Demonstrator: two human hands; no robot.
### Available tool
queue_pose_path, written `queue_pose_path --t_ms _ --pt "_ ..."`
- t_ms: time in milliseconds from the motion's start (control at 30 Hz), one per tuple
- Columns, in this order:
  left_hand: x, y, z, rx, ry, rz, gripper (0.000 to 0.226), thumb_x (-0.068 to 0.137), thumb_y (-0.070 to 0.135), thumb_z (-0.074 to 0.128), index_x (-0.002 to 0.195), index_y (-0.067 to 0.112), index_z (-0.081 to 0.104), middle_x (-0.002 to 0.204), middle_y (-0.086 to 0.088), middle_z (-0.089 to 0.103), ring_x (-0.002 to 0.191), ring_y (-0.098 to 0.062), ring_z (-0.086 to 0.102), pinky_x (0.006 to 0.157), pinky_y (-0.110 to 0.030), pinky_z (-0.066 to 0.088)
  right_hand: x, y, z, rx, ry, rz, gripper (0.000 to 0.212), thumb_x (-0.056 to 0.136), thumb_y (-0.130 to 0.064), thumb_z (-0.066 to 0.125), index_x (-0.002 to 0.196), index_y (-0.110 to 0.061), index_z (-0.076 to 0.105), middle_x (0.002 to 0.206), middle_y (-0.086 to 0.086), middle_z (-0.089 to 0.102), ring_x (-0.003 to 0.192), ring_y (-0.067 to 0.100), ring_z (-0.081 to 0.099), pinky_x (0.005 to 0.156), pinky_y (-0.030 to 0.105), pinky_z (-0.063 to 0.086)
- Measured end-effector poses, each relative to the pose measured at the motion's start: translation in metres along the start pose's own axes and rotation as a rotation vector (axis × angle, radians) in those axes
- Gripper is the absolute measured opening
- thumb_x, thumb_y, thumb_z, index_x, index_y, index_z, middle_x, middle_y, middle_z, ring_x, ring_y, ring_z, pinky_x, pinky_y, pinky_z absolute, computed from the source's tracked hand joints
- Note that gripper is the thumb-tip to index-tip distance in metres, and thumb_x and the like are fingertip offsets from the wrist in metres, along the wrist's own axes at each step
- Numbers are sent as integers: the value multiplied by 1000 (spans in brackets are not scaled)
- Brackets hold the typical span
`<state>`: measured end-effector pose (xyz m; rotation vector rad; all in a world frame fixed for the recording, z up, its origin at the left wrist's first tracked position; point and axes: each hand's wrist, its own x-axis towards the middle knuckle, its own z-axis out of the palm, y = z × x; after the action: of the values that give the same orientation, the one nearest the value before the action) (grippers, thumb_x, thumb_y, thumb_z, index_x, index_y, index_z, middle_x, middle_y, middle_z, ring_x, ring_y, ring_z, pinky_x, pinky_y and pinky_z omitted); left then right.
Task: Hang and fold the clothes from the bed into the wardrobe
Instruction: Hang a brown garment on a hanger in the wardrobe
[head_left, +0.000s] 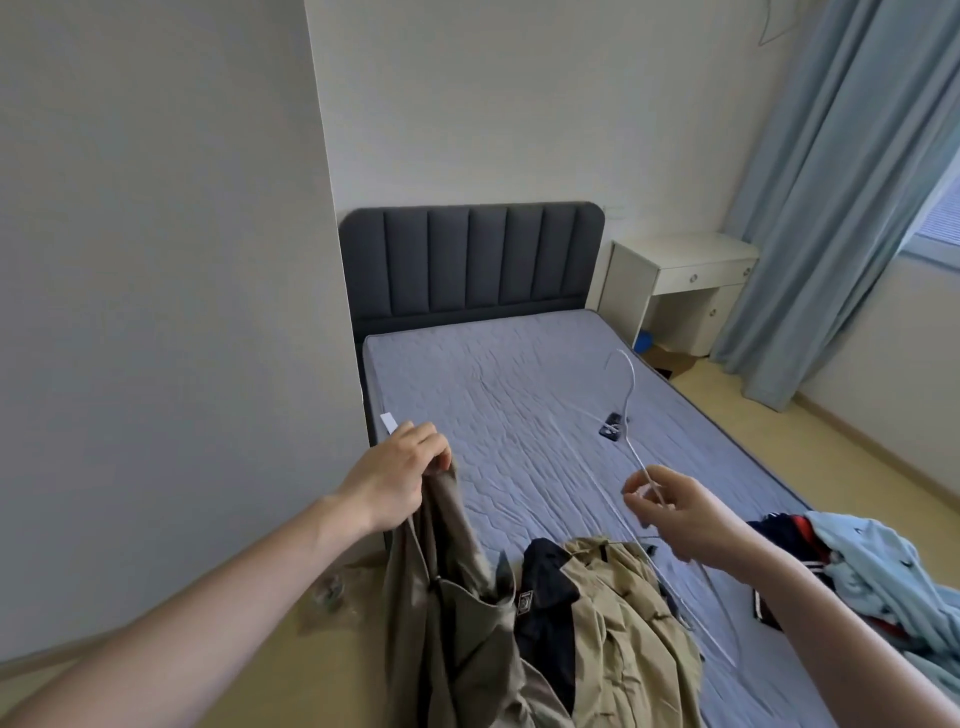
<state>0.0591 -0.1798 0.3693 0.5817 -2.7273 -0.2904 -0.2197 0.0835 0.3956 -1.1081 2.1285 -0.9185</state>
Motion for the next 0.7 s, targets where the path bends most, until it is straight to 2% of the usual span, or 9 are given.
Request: queue_pose_path --t_ms 133,200,233,267,333,433,567,700 --pt "-5 -14 6 1 -90 -101 45 78 -8 44 97 32 50 104 15 48 88 -12 56 61 -25 36 -19 -17 -7 -45 -45 -134 29 95 -58 50 101 -41 73 61 -6 52 55 18 40 54 37 36" --pt "-10 -20 7 -17 -117 -139 46 79 -7 45 100 33 51 107 16 49 89 -15 60 64 -27 43 -25 -20 -8 -72 -73 -168 34 92 -63 47 104 -44 73 58 -6 49 55 20 36 56 40 32" --pt "-12 -22 7 -31 -122 -156 46 80 -7 45 102 33 53 110 16 50 90 -18 61 69 -33 48 -27 -21 -9 -79 -86 -181 35 91 -64 46 105 -46 72 57 -6 46 54 19 34 55 39 31" --pt "-15 -24 6 -43 -121 -173 46 81 -7 46 105 32 55 112 15 52 92 -20 62 74 -38 51 -28 -22 -9 -83 -101 -191 35 92 -65 45 106 -48 72 56 -6 43 52 18 33 53 36 30" --pt "-19 -27 3 -61 -101 -194 49 79 -8 46 107 31 59 115 15 55 96 -19 63 81 -38 52 -30 -23 -7 -99 -128 -205 34 94 -65 44 108 -51 71 56 -6 37 50 15 29 51 32 27" --pt "-22 -32 -3 -95 -68 -213 53 76 -11 46 107 28 63 113 17 60 98 -14 63 82 -29 51 -29 -25 1 -127 -168 -220 34 97 -64 44 112 -51 72 58 -5 31 52 15 27 52 29 25" --pt "-21 -31 -17 -178 -26 -230 58 75 -13 46 109 30 67 111 20 62 101 -5 61 83 -10 42 -25 -25 16 -115 -224 -234 28 103 -56 46 114 -51 71 58 -7 32 52 16 28 50 31 25" --pt "-15 -18 -31 -268 19 -175 57 76 -15 51 112 26 69 115 17 63 107 -5 60 95 -19 47 -19 -26 37 -132 -204 -258 26 104 -54 46 114 -53 70 58 -6 33 51 13 28 51 27 25"
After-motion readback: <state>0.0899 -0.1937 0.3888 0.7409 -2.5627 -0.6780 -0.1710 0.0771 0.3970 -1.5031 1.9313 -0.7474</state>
